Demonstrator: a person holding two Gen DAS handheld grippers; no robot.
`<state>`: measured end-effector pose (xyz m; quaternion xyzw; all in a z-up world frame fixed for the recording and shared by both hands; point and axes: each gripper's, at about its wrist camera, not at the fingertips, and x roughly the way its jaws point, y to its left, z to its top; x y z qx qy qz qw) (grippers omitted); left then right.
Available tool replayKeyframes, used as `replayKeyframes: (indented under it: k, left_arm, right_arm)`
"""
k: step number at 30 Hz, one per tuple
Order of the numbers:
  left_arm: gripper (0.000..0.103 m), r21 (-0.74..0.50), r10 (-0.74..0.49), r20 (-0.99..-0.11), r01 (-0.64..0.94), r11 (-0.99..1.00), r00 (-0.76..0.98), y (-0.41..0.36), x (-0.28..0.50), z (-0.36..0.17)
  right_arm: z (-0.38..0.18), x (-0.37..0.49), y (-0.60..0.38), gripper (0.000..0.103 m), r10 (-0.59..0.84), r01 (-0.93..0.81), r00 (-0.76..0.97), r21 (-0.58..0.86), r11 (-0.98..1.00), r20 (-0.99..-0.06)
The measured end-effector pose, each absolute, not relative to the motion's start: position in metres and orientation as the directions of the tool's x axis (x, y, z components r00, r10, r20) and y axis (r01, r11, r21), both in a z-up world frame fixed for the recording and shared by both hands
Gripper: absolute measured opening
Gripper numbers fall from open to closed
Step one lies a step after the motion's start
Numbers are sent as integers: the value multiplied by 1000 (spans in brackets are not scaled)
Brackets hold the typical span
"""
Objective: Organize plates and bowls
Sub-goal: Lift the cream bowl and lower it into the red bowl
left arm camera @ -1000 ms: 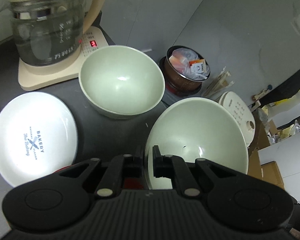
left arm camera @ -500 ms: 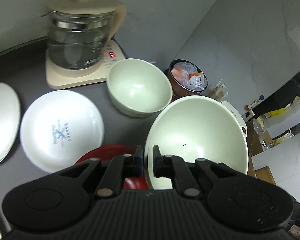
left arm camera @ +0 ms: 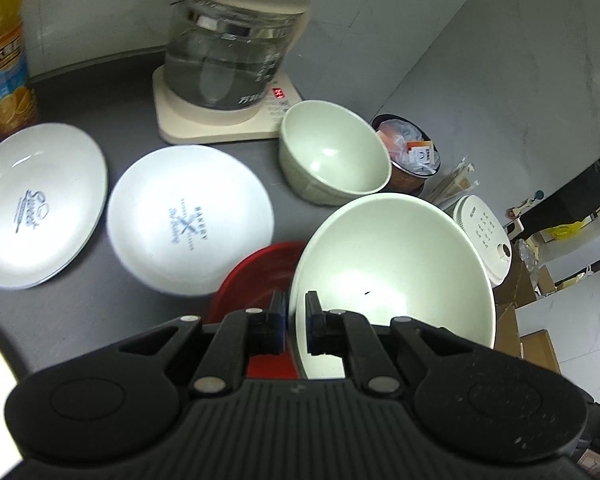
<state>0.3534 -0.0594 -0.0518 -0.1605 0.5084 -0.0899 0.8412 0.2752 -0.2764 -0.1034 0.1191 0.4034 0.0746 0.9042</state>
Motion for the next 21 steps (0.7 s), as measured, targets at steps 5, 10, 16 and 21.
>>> replayKeyframes:
  k: [5, 10, 16, 21]
  left_arm:
    - [7, -362, -313, -841, -29, 932, 442, -48, 349, -63]
    - [8, -352, -307, -862, -41, 935, 403, -43, 351, -77]
    - [8, -342, -299, -881, -56, 938, 366, -40, 359, -90]
    - [8, -329, -287, -895, -70, 942, 340, -42, 366, -100]
  right_arm:
    - [-112, 274, -266, 21, 237, -44, 633, 272, 961, -737]
    - [-123, 280, -258, 23, 247, -50, 585, 270, 962, -772]
    - [-132, 289, -254, 25, 252, -56, 546, 265, 963, -799]
    - [-134, 297, -251, 31, 257, -77, 536, 256, 964, -804]
